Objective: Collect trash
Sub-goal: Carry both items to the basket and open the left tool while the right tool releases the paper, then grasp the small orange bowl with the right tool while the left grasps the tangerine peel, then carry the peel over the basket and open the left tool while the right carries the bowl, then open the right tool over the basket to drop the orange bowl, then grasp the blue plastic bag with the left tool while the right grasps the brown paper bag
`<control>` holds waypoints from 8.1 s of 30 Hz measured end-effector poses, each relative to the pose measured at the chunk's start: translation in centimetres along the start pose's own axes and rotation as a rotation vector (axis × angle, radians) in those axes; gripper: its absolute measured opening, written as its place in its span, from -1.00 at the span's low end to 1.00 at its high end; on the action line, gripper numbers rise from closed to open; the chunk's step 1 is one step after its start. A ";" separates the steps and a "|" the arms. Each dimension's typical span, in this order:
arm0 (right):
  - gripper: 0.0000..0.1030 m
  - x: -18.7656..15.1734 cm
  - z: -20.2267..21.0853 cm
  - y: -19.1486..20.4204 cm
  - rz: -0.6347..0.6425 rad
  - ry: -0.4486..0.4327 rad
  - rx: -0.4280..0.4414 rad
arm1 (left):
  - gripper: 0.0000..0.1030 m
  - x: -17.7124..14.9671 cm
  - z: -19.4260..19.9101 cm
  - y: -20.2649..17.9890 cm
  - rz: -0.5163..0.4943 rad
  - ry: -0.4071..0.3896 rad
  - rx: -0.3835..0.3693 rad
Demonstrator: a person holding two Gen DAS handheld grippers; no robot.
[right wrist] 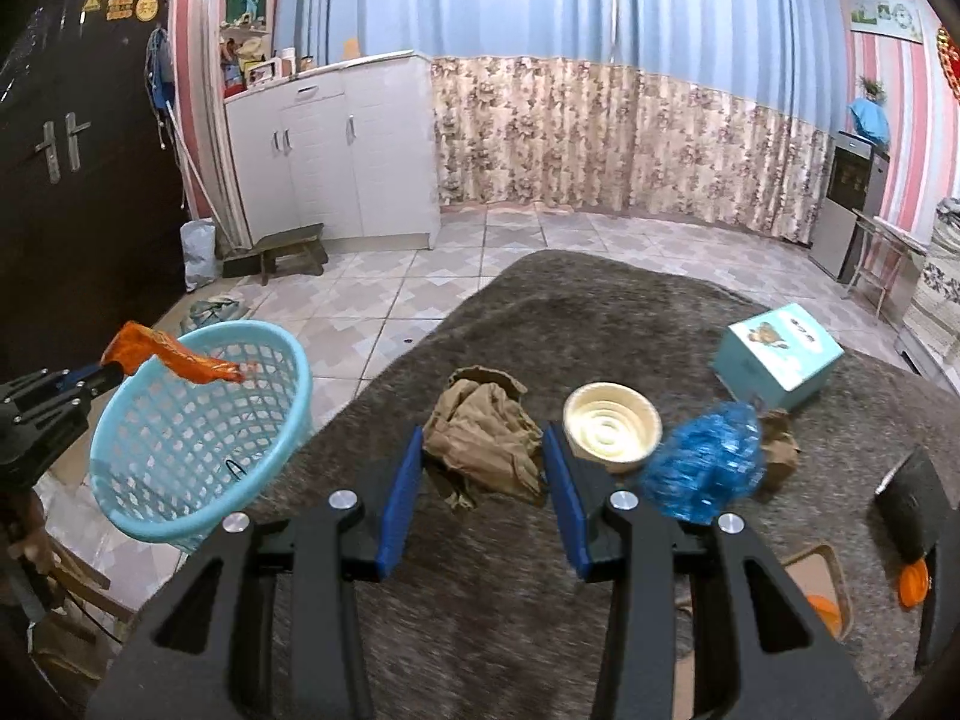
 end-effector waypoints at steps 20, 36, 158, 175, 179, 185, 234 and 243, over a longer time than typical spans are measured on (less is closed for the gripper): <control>-0.20 1.5 -5.9 12.1 0.104 0.039 0.166 | 0.77 -0.2 1.4 7.6 0.213 -0.075 0.075; 0.49 2.6 -4.3 11.0 0.126 0.002 0.170 | 0.82 -0.4 2.9 7.3 0.231 -0.085 0.076; -0.23 2.6 -2.7 5.9 0.058 -0.002 0.079 | 0.50 1.5 -0.7 -0.2 0.083 -0.012 -0.042; -0.22 3.5 -7.5 13.6 0.151 0.059 0.179 | 0.84 1.5 0.6 5.8 0.209 -0.034 0.066; -0.15 3.1 -8.5 15.0 0.171 0.078 0.212 | 0.84 1.0 0.4 6.5 0.240 -0.025 0.070; 0.32 2.9 -8.0 14.2 0.171 0.063 0.194 | 0.85 0.5 0.4 6.7 0.254 -0.019 0.085; -0.79 -4.7 -1.4 -23.5 -0.304 0.091 -0.293 | 0.89 1.7 -0.6 -29.3 -0.082 0.054 -0.327; -0.77 -5.4 -0.4 -26.5 -0.346 0.087 -0.327 | 0.80 1.9 -1.7 -37.5 -0.238 0.086 -0.409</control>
Point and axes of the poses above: each gripper's, at about its wrist camera, not at the fingertips, and z roughly against the way its jaws point, y to its left, x to its top, the point moved 4 cm from there along -z, roughly the way its jaws point, and after that the axes turned 1 degree about y, right-handed, at the moved point
